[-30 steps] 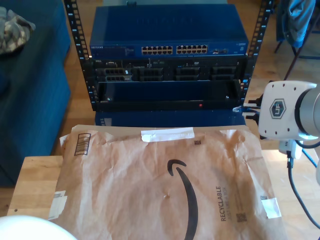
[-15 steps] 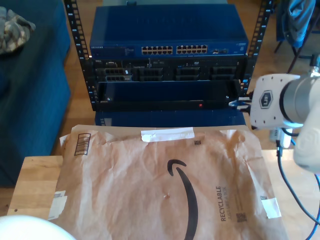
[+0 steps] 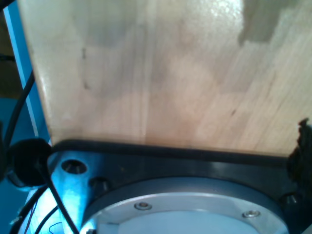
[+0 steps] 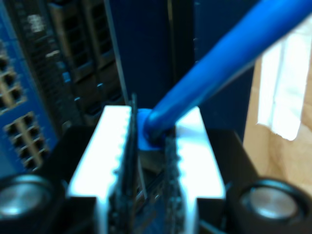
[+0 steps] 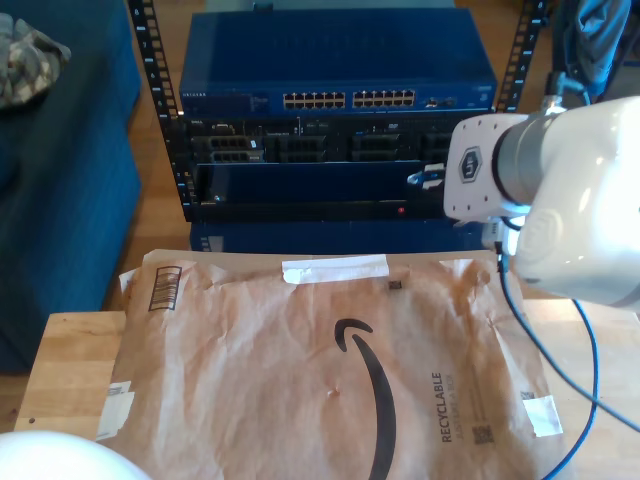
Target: Grab the cable and plug it in
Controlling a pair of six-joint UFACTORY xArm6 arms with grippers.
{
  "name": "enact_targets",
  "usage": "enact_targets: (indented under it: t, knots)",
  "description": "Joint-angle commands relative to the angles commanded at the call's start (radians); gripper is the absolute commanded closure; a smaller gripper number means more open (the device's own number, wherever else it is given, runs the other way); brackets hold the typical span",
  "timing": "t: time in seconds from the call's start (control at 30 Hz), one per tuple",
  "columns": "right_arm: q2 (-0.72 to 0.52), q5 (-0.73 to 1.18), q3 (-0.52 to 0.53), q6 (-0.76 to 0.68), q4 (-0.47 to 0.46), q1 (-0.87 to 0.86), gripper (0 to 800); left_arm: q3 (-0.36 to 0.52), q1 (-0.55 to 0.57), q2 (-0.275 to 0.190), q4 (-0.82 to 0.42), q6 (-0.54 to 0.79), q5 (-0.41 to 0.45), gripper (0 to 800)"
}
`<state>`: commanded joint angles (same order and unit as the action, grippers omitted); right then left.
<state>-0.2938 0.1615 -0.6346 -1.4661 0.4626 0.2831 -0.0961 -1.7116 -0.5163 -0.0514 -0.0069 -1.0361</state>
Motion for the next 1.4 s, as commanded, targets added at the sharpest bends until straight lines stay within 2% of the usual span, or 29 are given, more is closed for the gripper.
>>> enact_targets:
  t: [0.1, 0.23, 0.33, 0.7, 0.87, 1.07, 1.4]
  knots:
    - [0.003, -0.074, 0.040, 0.005, -0.011, 0.032, 793, 0.000, 0.000, 0.000, 0.000, 0.000, 0.000, 0]
    - [0.028, -0.170, 0.058, 0.005, -0.068, 0.074, 797, 0.000, 0.000, 0.000, 0.000, 0.000, 0.000, 0]
    - [0.029, -0.233, 0.061, 0.005, -0.071, 0.095, 798, 0.000, 0.000, 0.000, 0.000, 0.000, 0.000, 0]
    - [-0.002, -0.272, 0.097, 0.005, -0.071, 0.166, 799, 0.000, 0.000, 0.000, 0.000, 0.000, 0.002, 0]
    - [-0.043, -0.434, 0.203, 0.006, -0.075, 0.167, 797, 0.000, 0.000, 0.000, 0.000, 0.000, 0.000, 0]
    - [-0.035, -0.440, 0.201, 0.008, -0.132, 0.187, 796, 0.000, 0.000, 0.000, 0.000, 0.000, 0.000, 0]
    - [-0.020, -0.537, 0.207, 0.009, -0.137, 0.187, 796, 0.000, 0.000, 0.000, 0.000, 0.000, 0.000, 0]
